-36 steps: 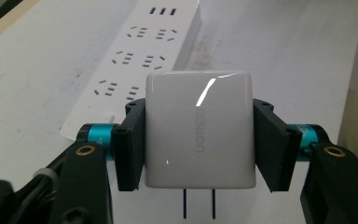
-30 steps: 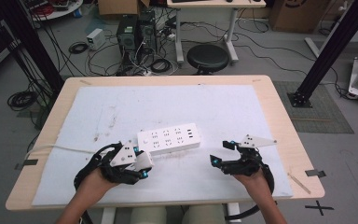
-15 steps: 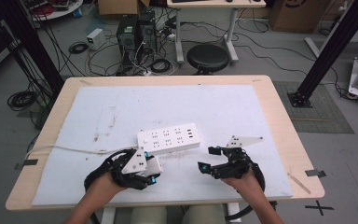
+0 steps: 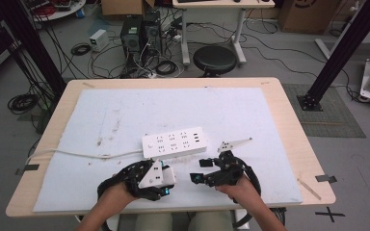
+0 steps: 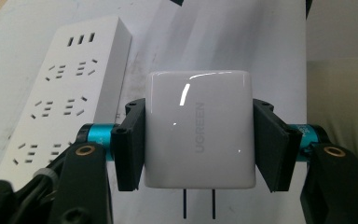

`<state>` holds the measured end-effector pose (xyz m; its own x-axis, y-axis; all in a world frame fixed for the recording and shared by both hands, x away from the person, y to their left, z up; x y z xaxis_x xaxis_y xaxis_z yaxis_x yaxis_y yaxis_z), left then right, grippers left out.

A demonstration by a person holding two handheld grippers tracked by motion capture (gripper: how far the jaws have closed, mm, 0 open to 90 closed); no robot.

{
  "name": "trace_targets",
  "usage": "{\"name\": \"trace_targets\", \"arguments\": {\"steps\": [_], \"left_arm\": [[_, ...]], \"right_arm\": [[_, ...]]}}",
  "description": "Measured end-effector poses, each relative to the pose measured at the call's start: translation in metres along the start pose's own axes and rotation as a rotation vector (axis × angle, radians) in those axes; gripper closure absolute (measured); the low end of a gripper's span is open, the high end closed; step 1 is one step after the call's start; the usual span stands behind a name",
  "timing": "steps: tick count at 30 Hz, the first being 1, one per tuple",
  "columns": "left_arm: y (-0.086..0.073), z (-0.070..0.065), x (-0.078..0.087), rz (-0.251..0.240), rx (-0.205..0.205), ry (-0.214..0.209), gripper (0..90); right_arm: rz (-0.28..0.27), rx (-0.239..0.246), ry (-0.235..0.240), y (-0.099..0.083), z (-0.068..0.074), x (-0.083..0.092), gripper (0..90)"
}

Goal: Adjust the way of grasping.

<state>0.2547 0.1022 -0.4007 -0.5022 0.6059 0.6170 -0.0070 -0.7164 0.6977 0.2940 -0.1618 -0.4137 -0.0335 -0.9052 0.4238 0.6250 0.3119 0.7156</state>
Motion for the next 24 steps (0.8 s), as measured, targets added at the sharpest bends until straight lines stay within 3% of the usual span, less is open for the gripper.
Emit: {"name": "trace_targets", "arguments": {"steps": [12, 24], "left_arm": [[0.008, -0.006, -0.006, -0.008, -0.044, 0.008, 42.4], [0.013, -0.007, -0.009, -0.018, -0.054, 0.012, 42.4]], "right_arm": [[0.025, -0.07, 0.056, 0.003, 0.002, -0.008, 16.9], [0.054, -0.196, 0.126, 0.008, -0.003, -0.021, 16.9]]}}
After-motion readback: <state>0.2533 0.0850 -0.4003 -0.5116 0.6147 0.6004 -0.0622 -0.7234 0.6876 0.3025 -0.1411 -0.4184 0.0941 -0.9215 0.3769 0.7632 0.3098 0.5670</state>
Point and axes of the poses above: each handheld gripper's, and its own axes: x roughly backward along the jaws, y roughly out of its top, z roughly to its left, the point moved 1 cm from there along -x, roughly forward along the jaws, and after that the axes turned 8 degrees about y, right-handed, at the moved point
